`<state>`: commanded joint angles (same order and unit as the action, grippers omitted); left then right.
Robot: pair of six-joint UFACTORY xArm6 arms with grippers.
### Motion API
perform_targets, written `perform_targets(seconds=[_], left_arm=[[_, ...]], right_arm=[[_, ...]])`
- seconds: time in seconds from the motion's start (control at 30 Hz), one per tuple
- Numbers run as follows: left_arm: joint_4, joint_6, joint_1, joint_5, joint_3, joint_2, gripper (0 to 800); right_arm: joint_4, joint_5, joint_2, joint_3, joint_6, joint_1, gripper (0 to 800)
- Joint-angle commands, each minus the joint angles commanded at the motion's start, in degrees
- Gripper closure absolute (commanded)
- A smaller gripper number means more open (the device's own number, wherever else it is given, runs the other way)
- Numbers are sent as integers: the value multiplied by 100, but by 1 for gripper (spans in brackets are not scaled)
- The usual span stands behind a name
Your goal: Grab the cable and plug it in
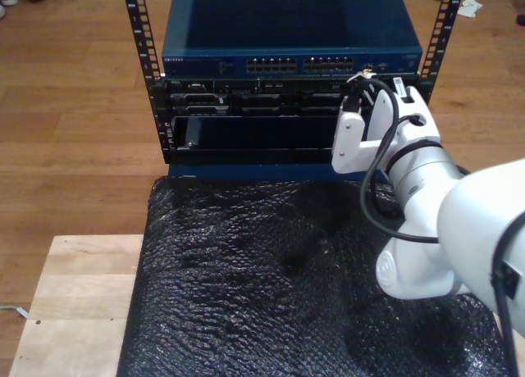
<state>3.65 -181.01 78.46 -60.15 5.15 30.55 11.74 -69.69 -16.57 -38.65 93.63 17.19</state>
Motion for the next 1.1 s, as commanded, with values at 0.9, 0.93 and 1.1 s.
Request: perform_targets(seconds=[0.9,0.93,1.1], left_arm=[[0,0,0,0,-9,0,0],[0,0,0,0,0,0,0],[0,0,0,0,0,0,0]], right_arm=[[1960,-1020,-1679,-1609,695,774,800],[2013,-1020,-1749,-1679,695,782,800],[2075,-1020,-1969,-1969,695,791,800]])
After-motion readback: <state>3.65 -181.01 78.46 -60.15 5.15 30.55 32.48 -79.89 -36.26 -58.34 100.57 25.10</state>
